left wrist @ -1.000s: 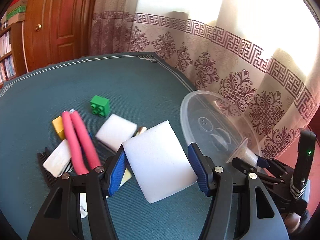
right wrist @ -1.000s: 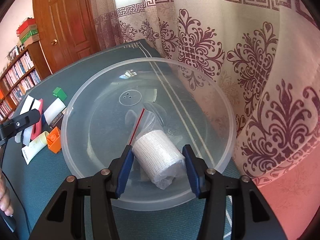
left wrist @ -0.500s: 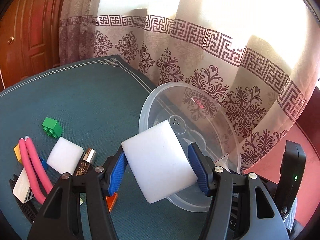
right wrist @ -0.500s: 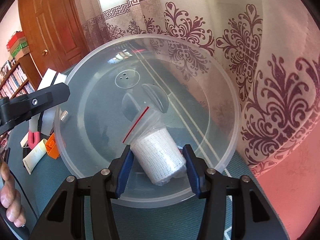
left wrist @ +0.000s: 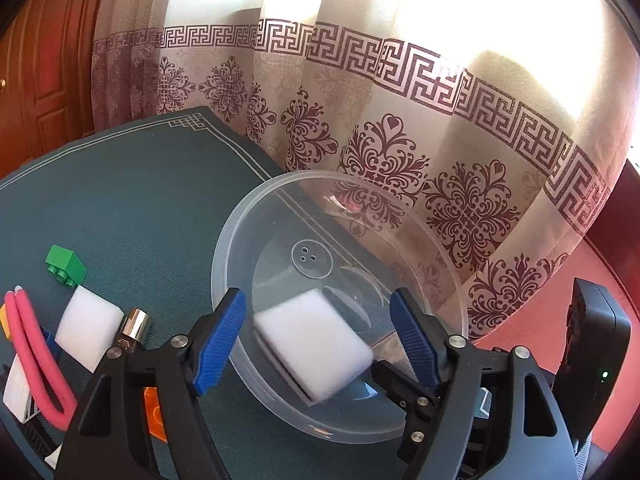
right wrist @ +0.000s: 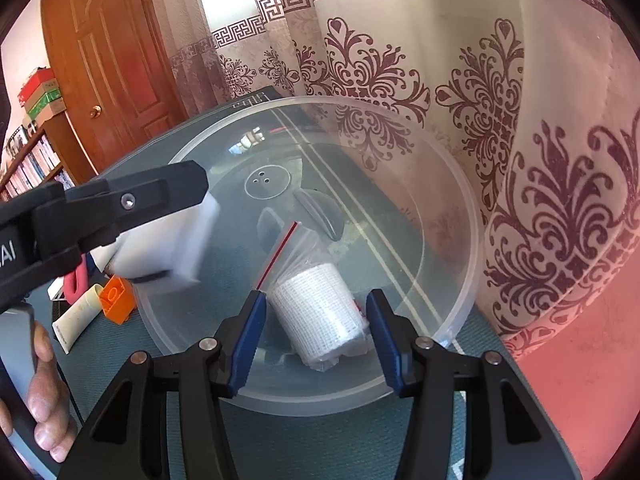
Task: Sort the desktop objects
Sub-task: 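Carry the white sponge into the clear bowl and release with the left gripper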
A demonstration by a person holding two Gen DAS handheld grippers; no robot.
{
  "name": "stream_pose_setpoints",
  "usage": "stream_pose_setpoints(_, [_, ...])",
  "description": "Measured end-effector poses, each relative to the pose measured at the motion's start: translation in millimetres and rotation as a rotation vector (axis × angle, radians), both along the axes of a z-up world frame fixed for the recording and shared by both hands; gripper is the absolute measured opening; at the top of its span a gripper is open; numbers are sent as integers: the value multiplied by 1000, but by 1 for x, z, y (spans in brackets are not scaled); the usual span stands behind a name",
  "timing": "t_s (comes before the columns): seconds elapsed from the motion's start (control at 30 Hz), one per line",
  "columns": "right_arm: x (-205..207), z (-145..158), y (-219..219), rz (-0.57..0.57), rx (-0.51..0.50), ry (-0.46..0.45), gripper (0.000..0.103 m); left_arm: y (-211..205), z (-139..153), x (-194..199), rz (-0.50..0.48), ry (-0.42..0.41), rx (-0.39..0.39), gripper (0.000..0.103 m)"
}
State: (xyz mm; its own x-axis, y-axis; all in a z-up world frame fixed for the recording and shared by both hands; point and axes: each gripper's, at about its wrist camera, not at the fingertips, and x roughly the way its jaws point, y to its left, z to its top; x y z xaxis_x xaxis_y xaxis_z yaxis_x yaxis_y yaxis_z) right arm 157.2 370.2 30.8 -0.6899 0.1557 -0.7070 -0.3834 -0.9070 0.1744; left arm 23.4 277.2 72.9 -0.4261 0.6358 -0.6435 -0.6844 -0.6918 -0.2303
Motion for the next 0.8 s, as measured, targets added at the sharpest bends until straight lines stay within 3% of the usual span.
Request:
stream_pose_setpoints(0.4, [-3,5,-7,10,26,28,66,-17,0,-3,46,-13,11,79])
stream_pose_setpoints(0.5, [0,8,-6,-11,25,50,77,-24,5,-1,65,12,9,79])
stream_pose_setpoints(0.8, [7,22,-1,-63,26,97,78,-51,13,-5,141,35,3,79])
